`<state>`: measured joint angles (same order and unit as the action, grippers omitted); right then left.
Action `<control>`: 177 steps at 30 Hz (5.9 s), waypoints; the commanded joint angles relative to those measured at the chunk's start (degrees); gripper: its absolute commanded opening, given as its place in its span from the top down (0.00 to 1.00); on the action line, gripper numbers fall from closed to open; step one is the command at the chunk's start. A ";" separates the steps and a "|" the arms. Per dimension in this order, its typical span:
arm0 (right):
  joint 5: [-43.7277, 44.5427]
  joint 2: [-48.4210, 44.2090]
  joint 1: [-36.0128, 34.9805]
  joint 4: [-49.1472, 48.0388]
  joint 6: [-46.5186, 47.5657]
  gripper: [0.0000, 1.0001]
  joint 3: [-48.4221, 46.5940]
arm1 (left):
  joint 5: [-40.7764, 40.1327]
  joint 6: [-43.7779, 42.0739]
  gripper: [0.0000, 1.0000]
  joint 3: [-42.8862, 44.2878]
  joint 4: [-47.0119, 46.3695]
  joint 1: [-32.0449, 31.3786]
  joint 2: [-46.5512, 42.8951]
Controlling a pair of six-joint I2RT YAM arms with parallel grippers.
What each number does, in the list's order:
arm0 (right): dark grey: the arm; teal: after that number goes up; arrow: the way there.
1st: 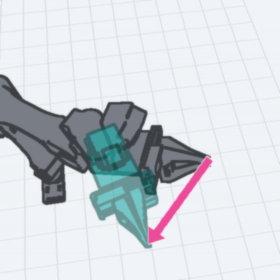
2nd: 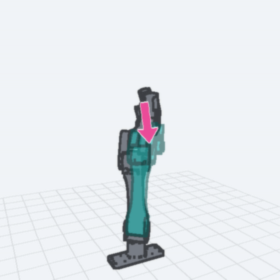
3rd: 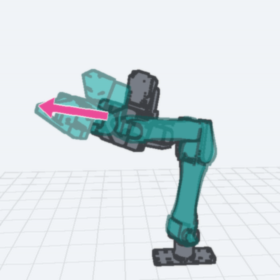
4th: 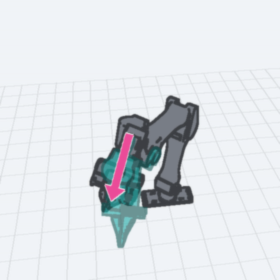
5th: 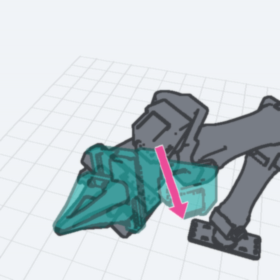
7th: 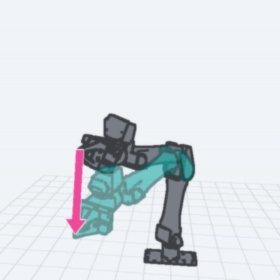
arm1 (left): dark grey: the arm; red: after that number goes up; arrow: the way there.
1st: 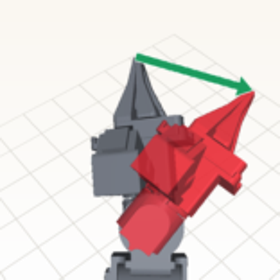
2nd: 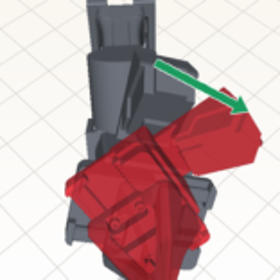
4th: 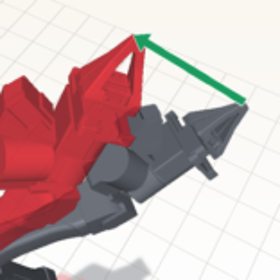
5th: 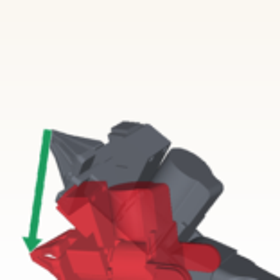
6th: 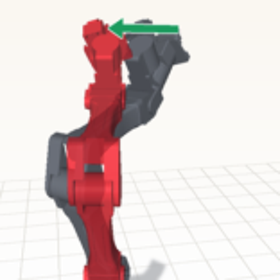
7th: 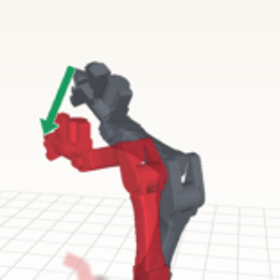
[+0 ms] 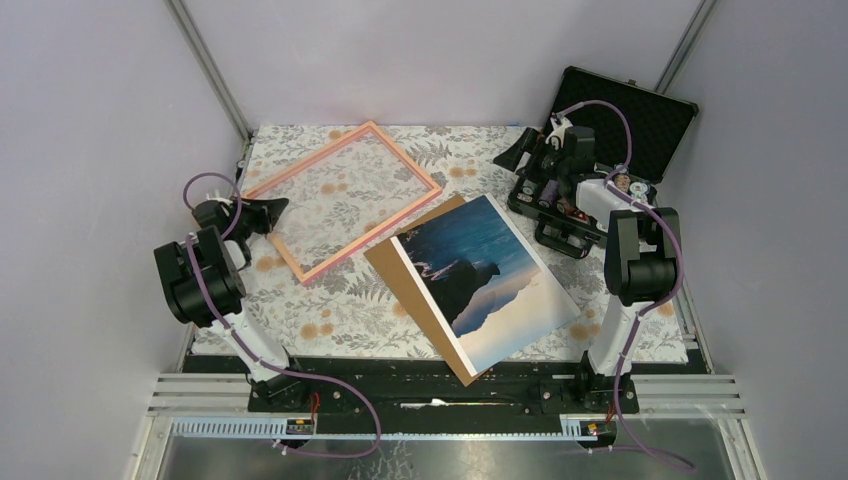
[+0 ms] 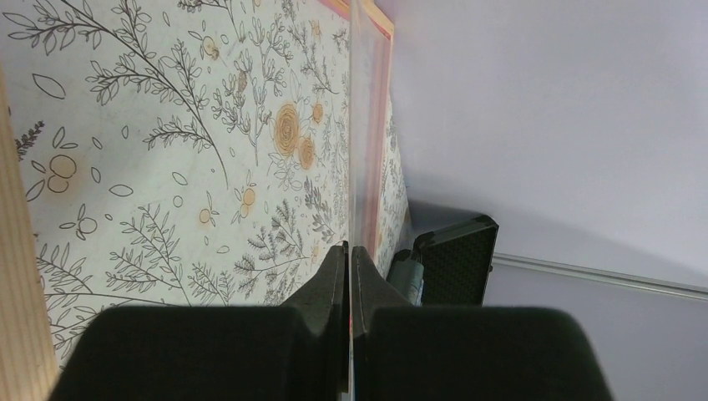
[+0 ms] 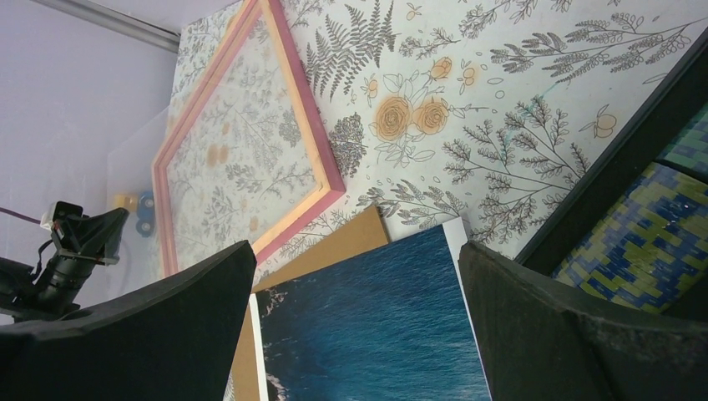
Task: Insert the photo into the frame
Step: Place the photo frame item in the photo frame.
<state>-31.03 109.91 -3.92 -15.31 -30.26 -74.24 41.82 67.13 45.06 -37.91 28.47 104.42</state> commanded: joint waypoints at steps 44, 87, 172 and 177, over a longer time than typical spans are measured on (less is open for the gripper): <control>-1.49 -1.37 -0.20 -4.29 0.69 0.00 1.20 | -1.04 0.84 1.00 -0.27 -6.98 1.97 3.42; -2.73 -0.30 -0.20 -3.85 0.69 0.00 0.85 | 2.38 -7.85 1.00 8.99 4.61 2.62 3.80; -4.21 0.16 -0.10 -3.48 0.52 0.00 0.68 | -11.02 -25.69 0.05 18.02 34.07 -0.75 -4.65; -4.47 0.30 -0.07 -3.51 0.35 0.00 0.46 | -21.36 -30.86 0.01 27.14 49.23 -4.42 -4.55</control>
<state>-34.06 110.00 -3.92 -17.06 -30.28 -72.99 30.81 42.96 64.47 -1.41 26.68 102.48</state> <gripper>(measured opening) 0.994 0.985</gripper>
